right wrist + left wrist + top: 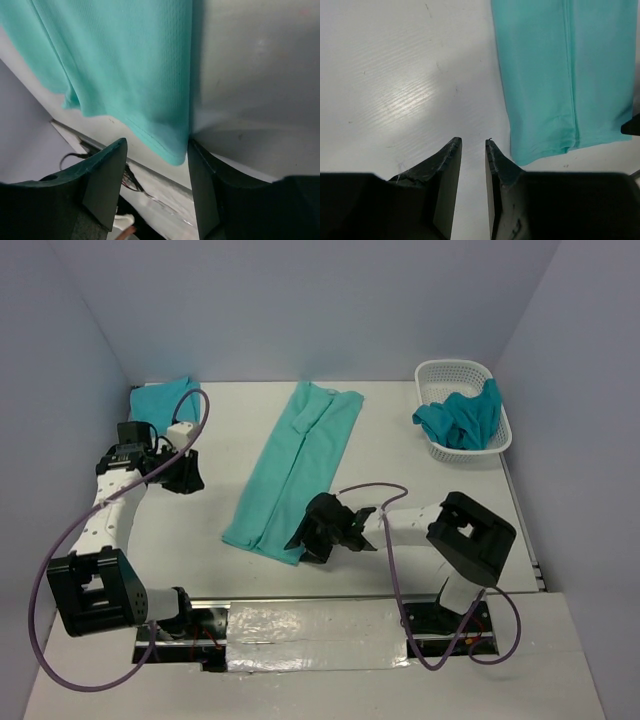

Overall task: Fold and stack the t-shirts
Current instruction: Rotate the tshirt 90 degrees, then grab the bottom of the folded rectangular tshirt with both arms

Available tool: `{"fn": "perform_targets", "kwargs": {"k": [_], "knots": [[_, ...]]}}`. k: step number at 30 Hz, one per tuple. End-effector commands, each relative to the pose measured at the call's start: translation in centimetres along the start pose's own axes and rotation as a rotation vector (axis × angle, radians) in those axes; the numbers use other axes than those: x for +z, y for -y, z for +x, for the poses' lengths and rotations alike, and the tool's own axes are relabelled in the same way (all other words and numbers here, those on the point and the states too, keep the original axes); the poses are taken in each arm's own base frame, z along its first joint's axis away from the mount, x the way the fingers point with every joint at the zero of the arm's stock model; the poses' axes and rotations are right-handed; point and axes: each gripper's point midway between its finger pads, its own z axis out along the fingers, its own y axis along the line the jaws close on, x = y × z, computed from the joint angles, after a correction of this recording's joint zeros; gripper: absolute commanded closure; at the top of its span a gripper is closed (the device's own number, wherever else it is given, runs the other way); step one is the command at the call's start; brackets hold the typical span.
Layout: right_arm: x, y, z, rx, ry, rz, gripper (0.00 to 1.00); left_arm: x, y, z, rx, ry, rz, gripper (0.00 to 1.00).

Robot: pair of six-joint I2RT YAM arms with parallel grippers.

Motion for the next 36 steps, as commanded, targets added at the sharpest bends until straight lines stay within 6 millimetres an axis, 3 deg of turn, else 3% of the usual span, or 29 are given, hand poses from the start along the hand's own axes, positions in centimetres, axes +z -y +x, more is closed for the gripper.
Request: {"fn": "perform_targets", "kwargs": {"k": [1, 4, 6, 7, 8, 9, 12, 17, 18, 20, 21, 23, 24, 26, 27, 29, 30, 31, 33, 36], "knots": [[1.3, 1.9, -2.1, 0.074, 0.087, 0.072, 0.41, -0.7, 1.1, -1.0, 0.027, 0.05, 0.025, 0.62], [2.0, 2.5, -1.9, 0.077, 0.072, 0.095, 0.55, -1.0, 1.2, -1.1, 0.037, 0.059, 0.016, 0.62], [2.6, 3.7, -1.4, 0.105, 0.04, 0.122, 0.75, -1.1, 1.4, -1.2, 0.044, 0.058, 0.019, 0.63], [2.9, 3.6, -1.2, 0.116, 0.026, 0.109, 0.92, -1.2, 1.4, -1.2, 0.044, 0.059, 0.02, 0.64], [3.0, 4.1, -0.7, 0.118, 0.004, 0.119, 0.99, -1.3, 1.7, -1.2, 0.059, 0.062, 0.034, 0.64], [3.0, 5.1, -0.5, 0.119, -0.003, 0.131, 1.0, -1.5, 2.0, -1.5, 0.077, 0.073, 0.041, 0.65], [1.9, 7.1, 0.2, 0.103, -0.025, 0.142, 1.0, -2.1, 3.8, -1.8, 0.205, 0.111, 0.113, 0.65], [-1.0, 9.8, 1.1, 0.026, -0.077, 0.123, 1.0, -0.9, 8.3, -1.6, 0.73, 0.167, 0.157, 0.58], [-1.5, 11.7, 1.3, 0.028, -0.088, 0.157, 1.0, -0.4, 8.6, -0.7, 0.804, 0.153, 0.141, 0.57], [-2.7, 12.2, 1.2, 0.027, -0.088, 0.131, 1.0, 0.3, 11.2, 0.5, 1.011, 0.15, 0.237, 0.58], [-3.2, 14.0, 1.6, 0.027, -0.106, 0.149, 1.0, 0.9, 12.0, 1.4, 1.061, 0.129, 0.282, 0.57], [-4.2, 14.6, 0.8, 0.032, -0.084, 0.136, 1.0, 1.5, 14.2, 3.0, 1.225, 0.114, 0.397, 0.56], [-4.6, 15.9, 0.8, -0.01, -0.088, 0.169, 1.0, 1.9, 14.8, 4.4, 1.301, 0.097, 0.45, 0.56], [-5.3, 16.2, 0.2, -0.041, -0.089, 0.181, 1.0, 2.2, 16.4, 6.5, 1.571, 0.096, 0.543, 0.54], [-5.6, 16.7, 0.2, -0.071, -0.101, 0.192, 1.0, 2.1, 16.4, 8.6, 1.647, 0.069, 0.583, 0.53], [-6.0, 16.6, -0.2, -0.066, -0.113, 0.166, 0.97, 1.9, 17.1, 9.3, 1.903, 0.141, 0.608, 0.45], [-6.1, 17.0, -0.2, -0.091, -0.122, 0.159, 0.94, 2.2, 17.5, 9.9, 1.968, 0.186, 0.624, 0.42], [-6.2, 16.9, -0.2, -0.109, -0.129, 0.149, 0.79, 2.2, 18.2, 9.6, 2.038, 0.258, 0.628, 0.36], [-6.4, 16.7, -0.2, -0.163, -0.15, 0.159, 0.58, 2.6, 19.9, 10.6, 2.096, 0.324, 0.695, 0.36], [-6.4, 16.3, -0.3, -0.178, -0.156, 0.154, 0.52, 3.4, 20.2, 13.2, 2.112, 0.243, 0.841, 0.39]]}}
